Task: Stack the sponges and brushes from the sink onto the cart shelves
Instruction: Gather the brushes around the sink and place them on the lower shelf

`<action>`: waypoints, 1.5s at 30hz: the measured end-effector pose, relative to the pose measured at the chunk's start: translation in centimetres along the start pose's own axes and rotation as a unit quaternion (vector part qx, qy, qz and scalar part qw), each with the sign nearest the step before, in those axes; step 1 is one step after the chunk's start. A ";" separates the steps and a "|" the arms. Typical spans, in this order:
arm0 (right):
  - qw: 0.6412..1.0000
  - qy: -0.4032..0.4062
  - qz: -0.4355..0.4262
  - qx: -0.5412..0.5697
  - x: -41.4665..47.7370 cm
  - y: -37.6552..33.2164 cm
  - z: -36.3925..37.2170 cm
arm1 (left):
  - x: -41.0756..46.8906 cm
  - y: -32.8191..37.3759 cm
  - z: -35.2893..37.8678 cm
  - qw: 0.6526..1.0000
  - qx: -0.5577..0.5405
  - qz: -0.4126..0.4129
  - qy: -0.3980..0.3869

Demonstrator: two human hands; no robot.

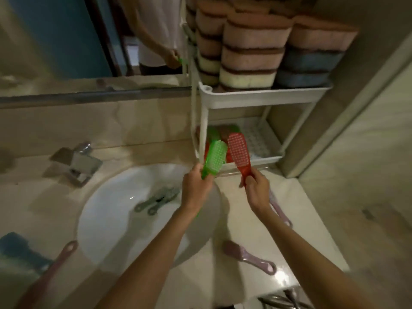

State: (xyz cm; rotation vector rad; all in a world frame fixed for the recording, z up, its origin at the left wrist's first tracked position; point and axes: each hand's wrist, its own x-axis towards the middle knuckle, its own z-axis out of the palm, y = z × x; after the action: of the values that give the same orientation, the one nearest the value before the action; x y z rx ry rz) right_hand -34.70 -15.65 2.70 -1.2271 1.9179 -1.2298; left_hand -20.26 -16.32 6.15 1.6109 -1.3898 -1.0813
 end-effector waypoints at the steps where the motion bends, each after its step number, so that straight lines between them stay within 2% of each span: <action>1: 1.000 0.007 0.021 0.006 0.5 0.5 -0.9 | -0.1 0.3 1.3 1.000 0.008 0.007 -0.013; 5: 0.997 0.014 0.072 0.009 3.1 1.9 -3.1 | 1.3 1.3 5.8 0.998 0.005 -0.001 -0.056; 9: 0.995 -0.008 0.096 -0.034 6.7 3.1 -4.2 | 4.6 3.0 9.4 0.995 0.002 -0.028 -0.094; 14: 0.994 -0.017 0.095 -0.055 11.7 3.4 -4.5 | 9.6 4.1 12.6 0.996 0.021 -0.067 -0.048; 18: 0.988 -0.041 0.101 -0.106 15.8 4.1 -4.0 | 13.1 3.9 14.9 0.993 -0.007 -0.113 -0.017; 24: 0.959 -0.178 0.121 -0.186 19.5 4.1 -2.4 | 14.2 3.8 14.6 0.989 -0.023 -0.144 0.038; 26: 0.954 -0.199 0.114 -0.192 20.2 4.1 -1.3 | 14.5 3.3 13.9 0.986 -0.016 -0.157 0.061; 30: 0.961 -0.177 0.095 -0.188 20.6 4.9 0.5 | 15.2 2.9 13.1 0.984 -0.022 -0.160 0.078; 35: 0.936 -0.211 0.088 -0.268 20.6 6.0 0.3 | 15.8 2.9 13.0 0.975 -0.095 -0.187 0.073; 38: 0.940 -0.168 0.043 -0.295 20.4 5.6 -0.4 | 16.7 2.3 13.8 0.974 -0.115 -0.184 0.060; 42: 0.980 -0.166 -0.002 -0.107 19.2 3.7 -2.3 | 17.0 3.5 14.5 0.969 -0.162 -0.173 0.066; 45: 0.965 -0.248 -0.029 -0.080 18.0 2.7 -3.4 | 17.4 4.4 15.0 0.967 -0.173 -0.180 0.055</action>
State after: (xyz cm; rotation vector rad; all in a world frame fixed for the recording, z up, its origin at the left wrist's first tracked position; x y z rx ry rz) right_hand -46.31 -30.06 2.21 -1.5147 1.6355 -0.7096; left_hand -34.76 -34.25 2.30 1.6649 -0.7956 -1.3364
